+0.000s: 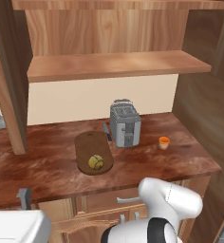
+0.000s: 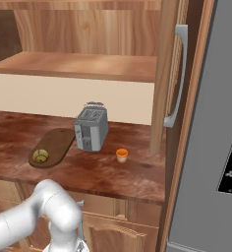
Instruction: Pick the bread, place it on the cutting board, pick the jam, place it on the counter, and close the cabinet.
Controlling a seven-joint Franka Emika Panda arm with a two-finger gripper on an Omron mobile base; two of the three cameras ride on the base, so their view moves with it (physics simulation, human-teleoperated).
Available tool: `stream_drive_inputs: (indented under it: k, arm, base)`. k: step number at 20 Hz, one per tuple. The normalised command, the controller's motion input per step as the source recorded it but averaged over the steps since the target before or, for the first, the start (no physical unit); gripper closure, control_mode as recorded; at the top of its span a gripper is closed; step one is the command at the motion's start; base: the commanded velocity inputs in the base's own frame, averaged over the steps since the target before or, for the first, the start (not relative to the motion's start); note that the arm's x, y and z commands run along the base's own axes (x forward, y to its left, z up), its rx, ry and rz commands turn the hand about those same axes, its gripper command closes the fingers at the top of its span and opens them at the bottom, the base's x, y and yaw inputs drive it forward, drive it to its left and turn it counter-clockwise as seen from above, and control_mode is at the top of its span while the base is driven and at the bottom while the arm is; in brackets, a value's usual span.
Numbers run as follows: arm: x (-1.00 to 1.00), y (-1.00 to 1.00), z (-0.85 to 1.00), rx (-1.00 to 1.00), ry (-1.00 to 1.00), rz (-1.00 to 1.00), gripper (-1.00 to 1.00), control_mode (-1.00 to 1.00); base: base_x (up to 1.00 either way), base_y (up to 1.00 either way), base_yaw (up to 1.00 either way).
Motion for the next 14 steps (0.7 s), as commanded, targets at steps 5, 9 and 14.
stream_drive_inputs:
  k: [5, 9, 14]
  arm:
    - [0.19, 0.08, 0.0, 0.0, 0.0, -0.06, -1.0, -1.0]
    - [0.12, 0.12, 0.0, 0.0, 0.0, -0.06, -1.0, -1.0]
    - [0.17, 0.16, 0.0, 0.0, 0.0, -0.07, -1.0, -1.0]
  base:
    - [0.0, 0.0, 0.0]
    - [0.0, 0.0, 0.0]
    - [0.0, 0.0, 0.0]
